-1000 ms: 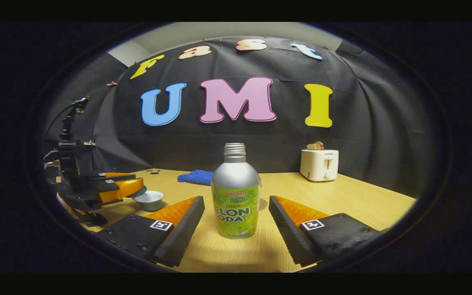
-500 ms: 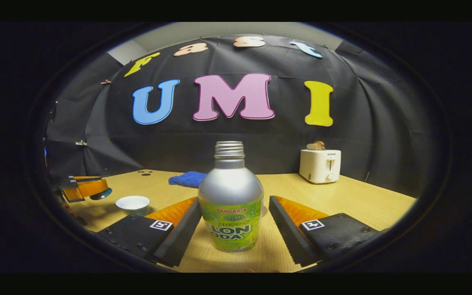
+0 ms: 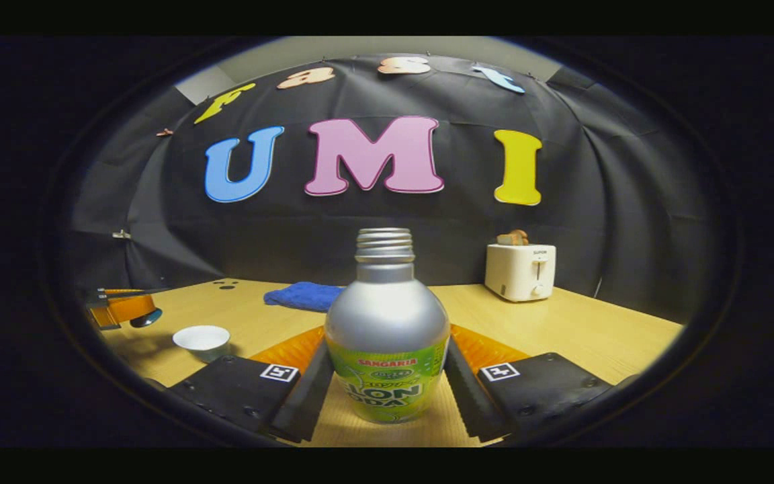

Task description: Open the teacup lid with one hand, grasp the water bottle and pour water into the teacup with the other hand; after pouring, place the water bottle on the coaster and then close the teacup lid.

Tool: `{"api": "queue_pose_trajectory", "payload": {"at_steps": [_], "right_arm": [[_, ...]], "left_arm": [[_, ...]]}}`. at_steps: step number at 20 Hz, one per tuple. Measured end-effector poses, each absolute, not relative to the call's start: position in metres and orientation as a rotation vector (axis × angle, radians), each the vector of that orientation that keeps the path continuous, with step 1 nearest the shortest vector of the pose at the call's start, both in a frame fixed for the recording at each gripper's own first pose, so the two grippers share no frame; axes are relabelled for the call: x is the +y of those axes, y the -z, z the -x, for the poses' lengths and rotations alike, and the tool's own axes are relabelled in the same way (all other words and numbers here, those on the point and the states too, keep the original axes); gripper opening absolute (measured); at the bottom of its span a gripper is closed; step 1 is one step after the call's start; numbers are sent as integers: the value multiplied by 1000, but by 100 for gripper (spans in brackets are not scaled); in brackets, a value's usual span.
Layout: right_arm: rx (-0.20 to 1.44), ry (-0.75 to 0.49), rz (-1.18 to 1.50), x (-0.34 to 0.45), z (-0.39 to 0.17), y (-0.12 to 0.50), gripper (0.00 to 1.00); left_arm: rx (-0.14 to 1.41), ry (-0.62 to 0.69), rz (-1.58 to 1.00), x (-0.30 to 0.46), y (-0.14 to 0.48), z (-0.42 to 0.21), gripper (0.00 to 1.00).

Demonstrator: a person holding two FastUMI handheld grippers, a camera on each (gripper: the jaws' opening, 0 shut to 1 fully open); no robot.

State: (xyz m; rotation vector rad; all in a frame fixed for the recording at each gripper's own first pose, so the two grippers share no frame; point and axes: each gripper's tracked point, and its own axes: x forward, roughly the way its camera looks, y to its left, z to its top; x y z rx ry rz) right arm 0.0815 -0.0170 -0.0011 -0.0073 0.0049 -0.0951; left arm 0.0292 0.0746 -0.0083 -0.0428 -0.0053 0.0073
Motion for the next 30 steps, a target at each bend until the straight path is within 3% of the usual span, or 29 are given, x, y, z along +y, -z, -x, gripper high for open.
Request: {"api": "queue_pose_trajectory", "payload": {"at_steps": [5, 8, 12, 16, 30], "right_arm": [[10, 87, 26, -14, -84, 1, 75], [32, 122, 185, -18, -87, -9, 73], [-45, 78, 509, 5, -98, -48, 72], [-95, -9, 816, 41, -110, -42, 72], [-183, -173, 1352, 98, -144, -10, 72]], "left_arm": [[-4, -39, 43, 90, 9, -30, 30], [-3, -51, 45, 94, 10, -32, 31], [-2, -81, 44, 119, 12, -32, 31], [-1, -119, 44, 139, 13, -34, 31], [-1, -132, 44, 164, 15, -36, 30]]}}
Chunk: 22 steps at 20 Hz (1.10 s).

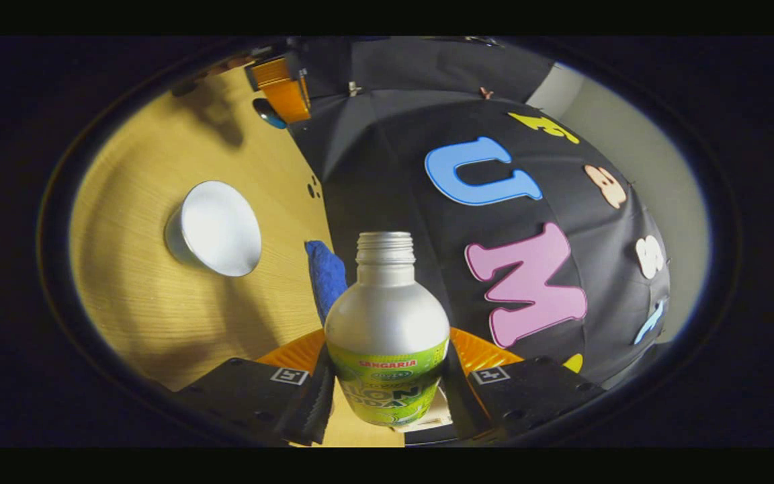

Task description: Open the teacup lid with one hand, grasp the water bottle and pour water into the teacup with the other hand; after pouring, place the water bottle on the coaster and then close the teacup lid.

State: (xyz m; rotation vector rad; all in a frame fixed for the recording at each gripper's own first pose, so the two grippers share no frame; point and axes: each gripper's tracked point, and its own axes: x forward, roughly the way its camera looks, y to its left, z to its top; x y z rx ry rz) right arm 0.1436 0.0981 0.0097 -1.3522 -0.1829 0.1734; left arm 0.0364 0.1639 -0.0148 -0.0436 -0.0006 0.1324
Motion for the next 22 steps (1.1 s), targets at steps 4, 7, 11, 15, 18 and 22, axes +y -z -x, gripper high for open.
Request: {"api": "queue_pose_trajectory", "payload": {"at_steps": [4, 7, 11, 15, 18, 22], "right_arm": [[-188, -202, 1437, 101, -148, 3, 72], [-196, -214, 1502, 98, -150, 11, 72], [-235, -217, 1566, 99, -152, 14, 72], [-282, -243, 1637, 109, -161, 11, 72], [-303, -256, 1687, 107, -163, 10, 69], [-323, -251, 1727, 107, -163, 11, 72]], "left_arm": [[-1, -120, 44, 162, 15, -36, 30], [-1, -115, 43, 162, 15, -37, 31], [-1, -109, 43, 160, 15, -37, 31], [-1, -109, 43, 160, 15, -37, 30], [-2, -108, 43, 161, 15, -37, 30], [-3, -96, 43, 159, 15, -38, 31]]}}
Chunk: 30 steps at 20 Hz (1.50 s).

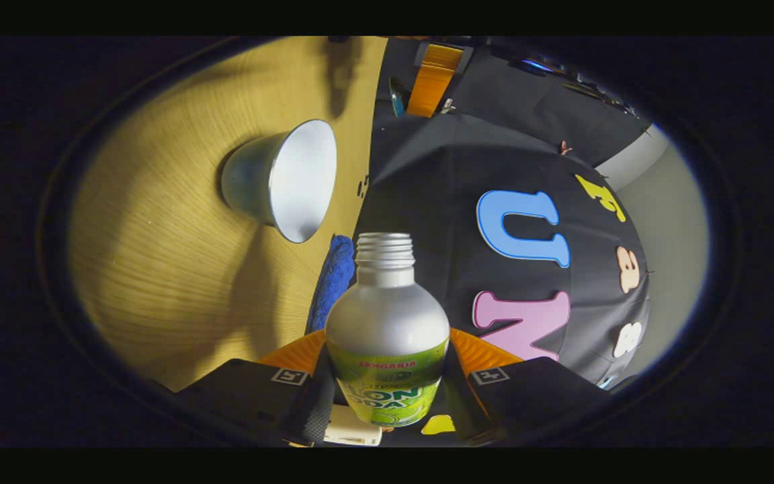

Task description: Open the teacup lid with one hand, grasp the water bottle and pour water into the teacup with the other hand; after pouring, place the water bottle on the coaster and then close the teacup lid.

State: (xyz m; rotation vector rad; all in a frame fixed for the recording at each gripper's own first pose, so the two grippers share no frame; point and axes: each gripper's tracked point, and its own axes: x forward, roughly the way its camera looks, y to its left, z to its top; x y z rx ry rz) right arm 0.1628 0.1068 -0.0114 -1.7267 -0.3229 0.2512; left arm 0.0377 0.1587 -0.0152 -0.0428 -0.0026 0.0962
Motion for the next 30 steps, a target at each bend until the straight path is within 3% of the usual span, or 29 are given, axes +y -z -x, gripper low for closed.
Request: {"api": "queue_pose_trajectory", "payload": {"at_steps": [30], "right_arm": [[-488, -319, 1942, 127, -161, 3, 71]], "left_arm": [[0, -77, 43, 156, 14, -40, 30]]}}
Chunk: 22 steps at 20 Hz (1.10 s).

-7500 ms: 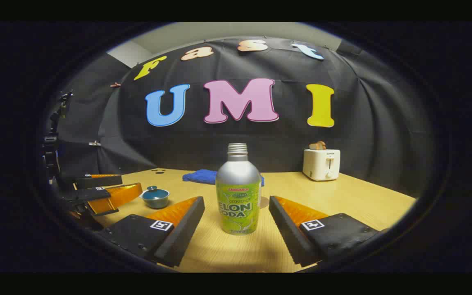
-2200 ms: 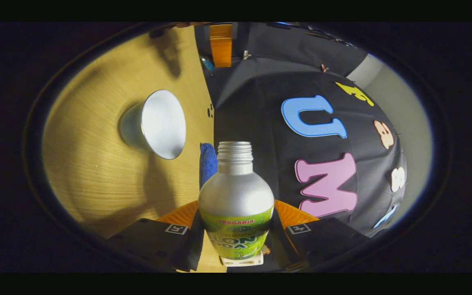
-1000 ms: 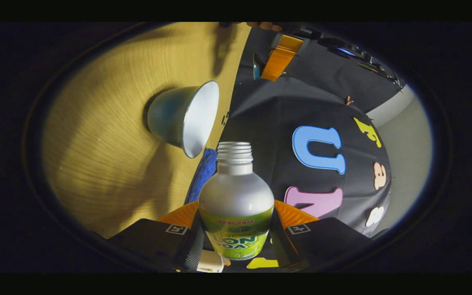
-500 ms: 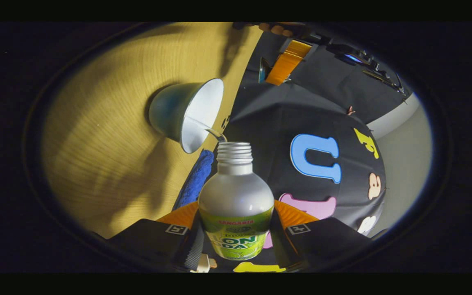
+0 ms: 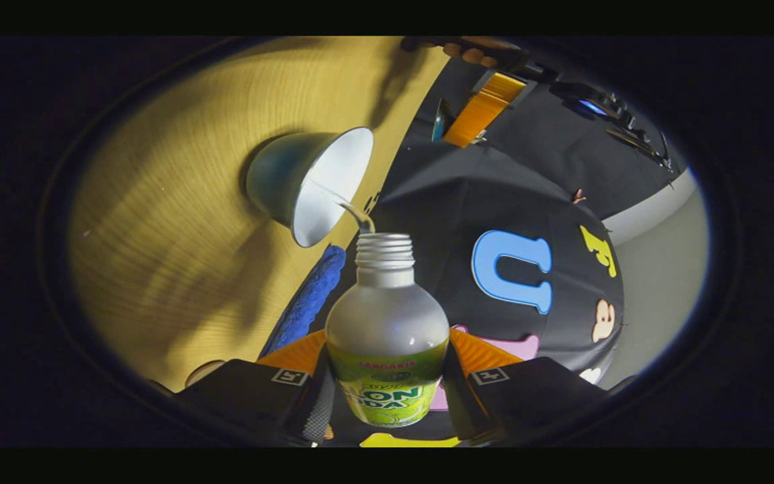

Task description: Open the teacup lid with one hand, grasp the water bottle and pour water into the teacup with the other hand; after pouring, place the water bottle on the coaster and then close the teacup lid.

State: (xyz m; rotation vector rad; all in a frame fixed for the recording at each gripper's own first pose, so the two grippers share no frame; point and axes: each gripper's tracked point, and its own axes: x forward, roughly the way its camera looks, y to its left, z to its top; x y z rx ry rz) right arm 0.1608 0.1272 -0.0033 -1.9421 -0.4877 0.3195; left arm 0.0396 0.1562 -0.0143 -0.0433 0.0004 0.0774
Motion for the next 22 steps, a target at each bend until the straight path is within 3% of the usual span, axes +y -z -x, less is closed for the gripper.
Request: {"api": "queue_pose_trajectory", "payload": {"at_steps": [22], "right_arm": [[-617, -294, 2078, 138, -159, -17, 72]], "left_arm": [[0, -73, 43, 155, 14, -39, 31]]}}
